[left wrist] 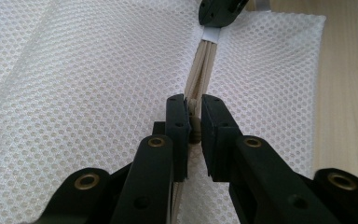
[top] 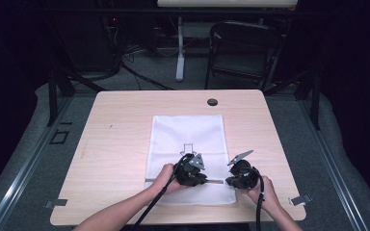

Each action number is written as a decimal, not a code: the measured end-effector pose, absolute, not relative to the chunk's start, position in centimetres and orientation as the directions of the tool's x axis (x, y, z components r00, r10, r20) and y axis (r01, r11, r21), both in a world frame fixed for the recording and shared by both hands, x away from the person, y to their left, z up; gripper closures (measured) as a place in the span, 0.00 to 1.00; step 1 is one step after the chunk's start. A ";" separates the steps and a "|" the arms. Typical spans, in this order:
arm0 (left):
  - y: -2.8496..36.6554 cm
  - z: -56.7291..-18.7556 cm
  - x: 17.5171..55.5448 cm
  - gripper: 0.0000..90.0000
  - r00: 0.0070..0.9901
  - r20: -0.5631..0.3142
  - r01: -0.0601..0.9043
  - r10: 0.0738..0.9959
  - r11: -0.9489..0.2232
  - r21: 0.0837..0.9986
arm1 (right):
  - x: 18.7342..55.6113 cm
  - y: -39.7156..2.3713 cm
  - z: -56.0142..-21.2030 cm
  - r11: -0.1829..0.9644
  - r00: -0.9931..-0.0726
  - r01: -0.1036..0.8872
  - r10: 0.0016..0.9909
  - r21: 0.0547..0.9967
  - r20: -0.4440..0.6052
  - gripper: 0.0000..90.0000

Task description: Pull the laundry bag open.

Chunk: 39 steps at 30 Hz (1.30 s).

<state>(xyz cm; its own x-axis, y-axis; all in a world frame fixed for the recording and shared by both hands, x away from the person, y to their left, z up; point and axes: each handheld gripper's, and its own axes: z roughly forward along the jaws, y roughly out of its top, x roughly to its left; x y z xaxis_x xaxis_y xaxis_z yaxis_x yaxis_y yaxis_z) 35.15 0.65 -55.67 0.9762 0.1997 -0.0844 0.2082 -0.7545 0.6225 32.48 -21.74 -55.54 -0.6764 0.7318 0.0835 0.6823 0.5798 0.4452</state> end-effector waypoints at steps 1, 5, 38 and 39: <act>0.7 -55.7 35.1 0.91 0.977 -0.085 0.207 0.198 -0.752 0.626 | 32.5 -21.7 -55.5 0.581 -0.677 0.682 0.731 0.445 0.083 1.00; 1.1 -55.5 35.1 0.91 0.975 -0.094 0.215 0.201 -0.747 0.629 | 32.5 -21.7 -55.6 0.577 -0.677 0.683 0.731 0.448 0.090 1.00; 3.4 -55.1 34.8 0.91 0.970 -0.089 0.232 0.227 -0.745 0.625 | 32.5 -21.7 -55.6 0.575 -0.675 0.684 0.733 0.450 0.088 1.00; 3.4 -55.1 34.8 0.91 0.970 -0.089 0.231 0.226 -0.745 0.626 | 32.5 -21.8 -55.6 0.580 -0.679 0.680 0.728 0.449 0.088 1.00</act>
<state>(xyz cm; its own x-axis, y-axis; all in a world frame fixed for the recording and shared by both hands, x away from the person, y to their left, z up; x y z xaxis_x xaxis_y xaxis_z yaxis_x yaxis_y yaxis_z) 34.84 3.42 -55.13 0.9701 0.2260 -0.0887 0.2308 -0.7450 0.6259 32.49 -21.75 -55.58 -0.6795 0.7284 0.0882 0.6798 0.5797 0.4492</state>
